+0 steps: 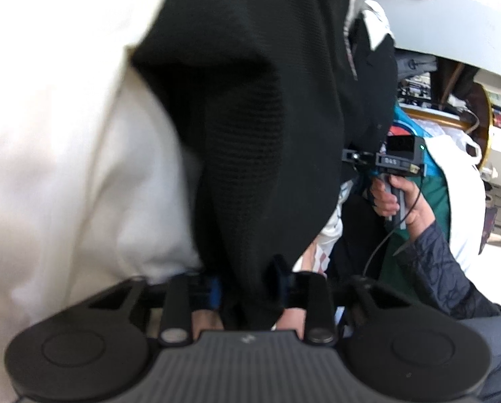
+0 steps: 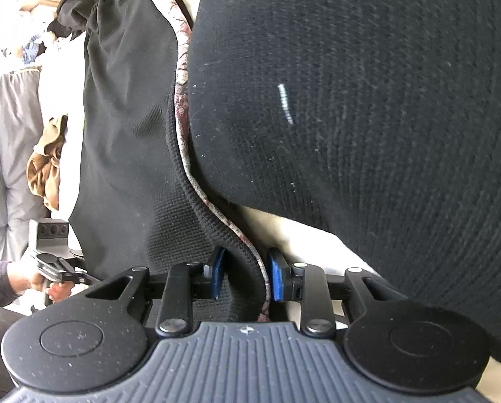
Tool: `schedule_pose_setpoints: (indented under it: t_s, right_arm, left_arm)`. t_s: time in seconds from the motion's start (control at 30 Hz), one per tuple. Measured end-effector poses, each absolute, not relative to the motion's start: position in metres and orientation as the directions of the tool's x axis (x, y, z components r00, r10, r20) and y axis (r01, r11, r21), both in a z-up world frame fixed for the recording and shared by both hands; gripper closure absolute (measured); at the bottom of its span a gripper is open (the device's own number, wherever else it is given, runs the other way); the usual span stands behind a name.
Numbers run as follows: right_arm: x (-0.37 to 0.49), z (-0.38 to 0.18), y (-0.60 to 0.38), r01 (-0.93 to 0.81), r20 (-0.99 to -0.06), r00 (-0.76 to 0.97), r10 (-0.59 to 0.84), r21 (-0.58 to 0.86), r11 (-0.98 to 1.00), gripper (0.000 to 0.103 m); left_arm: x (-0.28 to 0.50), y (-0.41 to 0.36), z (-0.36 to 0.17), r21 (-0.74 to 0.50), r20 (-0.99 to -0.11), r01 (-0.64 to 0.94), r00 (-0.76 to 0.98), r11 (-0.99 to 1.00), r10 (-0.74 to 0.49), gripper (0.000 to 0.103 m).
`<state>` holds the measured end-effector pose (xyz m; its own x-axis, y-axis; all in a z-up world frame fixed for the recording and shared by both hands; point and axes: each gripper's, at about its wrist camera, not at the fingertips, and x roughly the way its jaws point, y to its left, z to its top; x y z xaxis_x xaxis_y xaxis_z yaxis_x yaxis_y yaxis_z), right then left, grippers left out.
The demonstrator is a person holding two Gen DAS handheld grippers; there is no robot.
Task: Fold clothes
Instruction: 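Lift the pants leg end off the duvet with both grippers, then fold the held leg end over toward the waistband with both grippers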
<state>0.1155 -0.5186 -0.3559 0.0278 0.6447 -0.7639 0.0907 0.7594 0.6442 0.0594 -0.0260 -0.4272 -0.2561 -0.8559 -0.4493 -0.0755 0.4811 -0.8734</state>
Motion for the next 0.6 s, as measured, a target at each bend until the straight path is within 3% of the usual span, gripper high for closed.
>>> schedule_pose_setpoints:
  t_s: [0.17, 0.33, 0.6]
  right_arm:
    - [0.11, -0.345, -0.511, 0.044, -0.784, 0.063, 0.617, 0.62, 0.784, 0.097]
    - [0.102, -0.307, -0.496, -0.015, -0.817, 0.103, 0.567, 0.569, 0.822, 0.098]
    - [0.095, -0.22, -0.477, -0.111, -0.799, 0.183, 0.572, 0.562, 0.82, 0.098]
  left_arm:
    - [0.058, -0.026, -0.411, -0.884, -0.445, -0.028, -0.256, 0.467, -0.858, 0.095]
    - [0.07, -0.014, -0.367, -0.902, -0.428, 0.057, -0.26, 0.429, -0.866, 0.098]
    - [0.1, 0.009, -0.279, -0.874, -0.474, 0.228, -0.21, 0.428, -0.855, 0.098]
